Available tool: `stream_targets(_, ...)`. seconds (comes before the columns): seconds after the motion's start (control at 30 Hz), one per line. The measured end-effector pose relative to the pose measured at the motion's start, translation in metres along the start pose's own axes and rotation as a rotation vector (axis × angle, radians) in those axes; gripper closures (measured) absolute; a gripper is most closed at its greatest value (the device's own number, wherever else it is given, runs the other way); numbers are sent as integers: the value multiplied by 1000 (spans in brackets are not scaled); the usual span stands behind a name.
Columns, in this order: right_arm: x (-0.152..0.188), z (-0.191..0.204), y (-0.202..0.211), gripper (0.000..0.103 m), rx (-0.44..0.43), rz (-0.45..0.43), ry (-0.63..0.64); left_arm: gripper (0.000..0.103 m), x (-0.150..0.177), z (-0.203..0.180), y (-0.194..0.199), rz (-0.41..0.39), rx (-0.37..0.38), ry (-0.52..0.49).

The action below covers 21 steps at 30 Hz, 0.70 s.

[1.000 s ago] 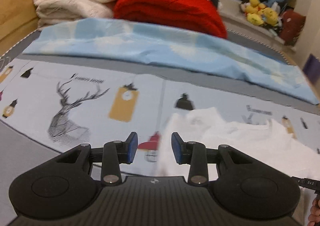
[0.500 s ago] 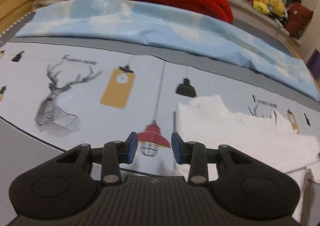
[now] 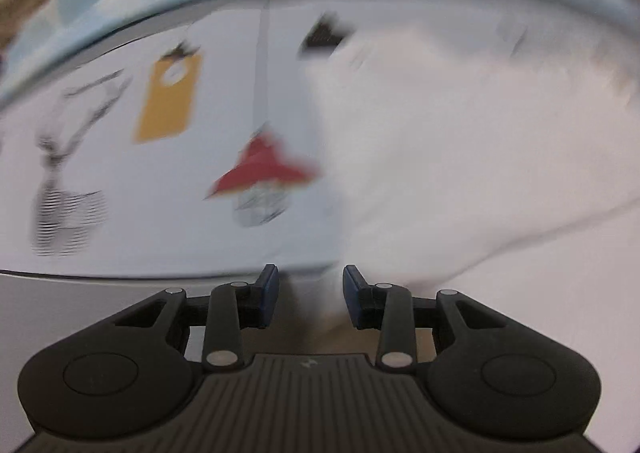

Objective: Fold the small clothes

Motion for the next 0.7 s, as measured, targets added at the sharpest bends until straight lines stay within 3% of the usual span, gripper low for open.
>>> stream_targets(0.07, 13, -5, -22, 94, 83, 109, 24, 63, 3, 7, -6, 22, -65, 6)
stream_targets(0.1, 16, -9, -25, 86, 86, 118, 12, 64, 1, 9, 0, 1, -58, 27)
stream_targets(0.2, 6, -18, -13, 81, 66, 94, -48, 64, -11, -1, 32, -143, 131, 72)
stream_targets(0.27, -4, -29, 5, 81, 26, 17, -106, 64, -14, -14, 40, -184, 211, 47)
stream_targets(0.37, -10, -59, 25, 78, 34, -58, -199, 64, -9, -27, 19, -97, 195, 1)
stream_targets(0.43, -9, -90, 35, 78, 65, -98, -275, 58, -1, -27, -2, 14, 142, -27)
stream_targets(0.47, -8, -107, 40, 78, 88, -111, -318, 53, 0, -26, -3, 15, 129, -30)
stream_targets(0.57, 3, -169, 51, 78, 206, -134, -445, 55, -3, -24, 15, -32, 96, -34)
stream_targets(0.7, 25, -247, 66, 77, 392, -155, -611, 55, -7, -34, 42, -113, 123, -50)
Point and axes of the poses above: each gripper's, at about its wrist camera, not at the fingertips, and y roughly against the way its jaws point, z to its left, x to its underside, the point moved 5 cm from there along -y, roughly the way its jaws point, and after that the axes turned 9 degrees about z, right-handed, at the moved point
